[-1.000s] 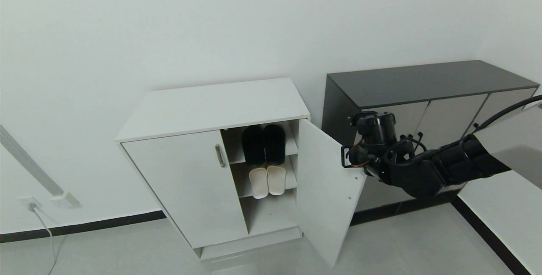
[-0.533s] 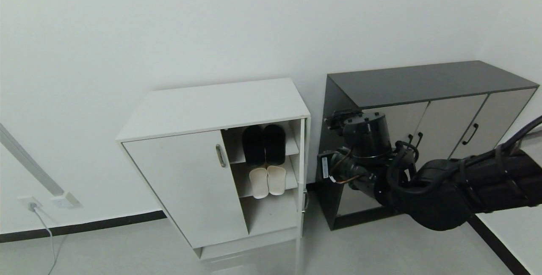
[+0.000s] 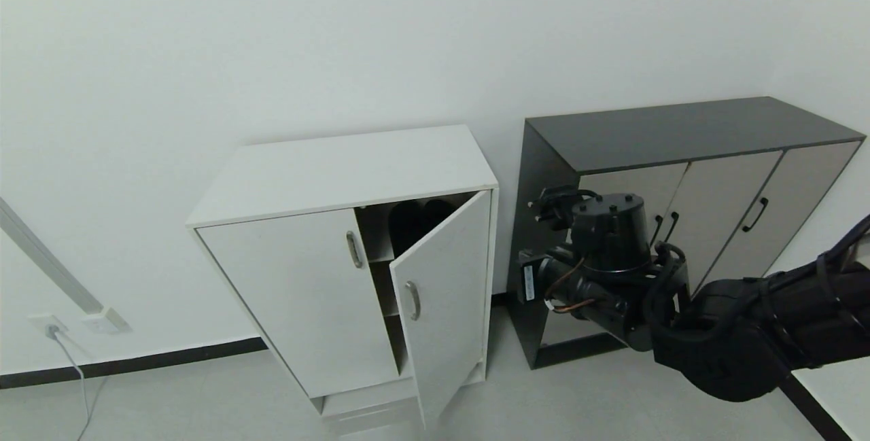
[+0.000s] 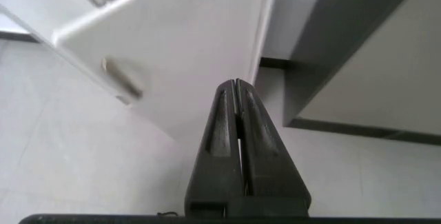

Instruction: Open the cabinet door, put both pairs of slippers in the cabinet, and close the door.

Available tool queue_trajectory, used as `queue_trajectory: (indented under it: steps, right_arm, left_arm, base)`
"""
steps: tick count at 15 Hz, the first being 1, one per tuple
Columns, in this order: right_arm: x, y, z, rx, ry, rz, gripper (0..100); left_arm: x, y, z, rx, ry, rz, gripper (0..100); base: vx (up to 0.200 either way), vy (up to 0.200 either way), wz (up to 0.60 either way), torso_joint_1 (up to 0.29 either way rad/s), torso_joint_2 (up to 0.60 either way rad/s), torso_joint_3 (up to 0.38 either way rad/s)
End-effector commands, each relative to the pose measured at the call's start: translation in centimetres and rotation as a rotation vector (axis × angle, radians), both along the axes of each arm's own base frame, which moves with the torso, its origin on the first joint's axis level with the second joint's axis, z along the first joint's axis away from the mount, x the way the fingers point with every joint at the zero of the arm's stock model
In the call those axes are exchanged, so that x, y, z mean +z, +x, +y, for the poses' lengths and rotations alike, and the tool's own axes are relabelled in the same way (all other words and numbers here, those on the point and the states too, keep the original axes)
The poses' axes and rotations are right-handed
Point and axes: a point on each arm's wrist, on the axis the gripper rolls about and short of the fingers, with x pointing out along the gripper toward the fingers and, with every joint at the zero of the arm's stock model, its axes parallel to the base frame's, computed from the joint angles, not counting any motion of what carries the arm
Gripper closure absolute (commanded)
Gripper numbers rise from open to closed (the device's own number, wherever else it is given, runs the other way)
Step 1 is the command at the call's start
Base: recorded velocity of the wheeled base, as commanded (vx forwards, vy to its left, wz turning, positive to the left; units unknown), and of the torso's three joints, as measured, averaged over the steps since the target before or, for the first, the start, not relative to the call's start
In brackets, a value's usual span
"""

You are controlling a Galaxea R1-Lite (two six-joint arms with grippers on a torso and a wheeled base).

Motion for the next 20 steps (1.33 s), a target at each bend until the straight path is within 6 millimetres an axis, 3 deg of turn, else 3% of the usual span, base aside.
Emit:
queue_trajectory:
  steps: [1, 4, 10, 20]
  right_arm:
    - [-0.6, -0.4, -0.2, 0.019, 0.003, -0.001, 100]
    - [-1.3, -0.8, -0.4, 0.041, -0.02, -0.006, 100]
    - [-2.5, -1.8, 0.1, 0.103, -0.02, 0.008, 100]
    - [-5.5, -3.1, -1.2, 0.134, -0.042, 0.01, 100]
  left_arm:
    - [0.0, 0.0, 0.0, 0.001, 0.0, 0.001, 100]
    - [0.0, 0.0, 0.0, 0.001, 0.0, 0.001, 100]
    - [0.0, 0.0, 0.0, 0.001, 0.0, 0.001, 100]
    - [0.0, 0.0, 0.0, 0.001, 0.001, 0.001, 100]
  base:
    - [0.0, 0.0, 0.0, 0.0, 0.0, 0.0]
    - [0.0, 0.0, 0.0, 0.0, 0.0, 0.0]
    - [0.0, 0.0, 0.6, 0.048, -0.09, -0.05]
    - [0.0, 0.0, 0.0, 0.0, 0.0, 0.0]
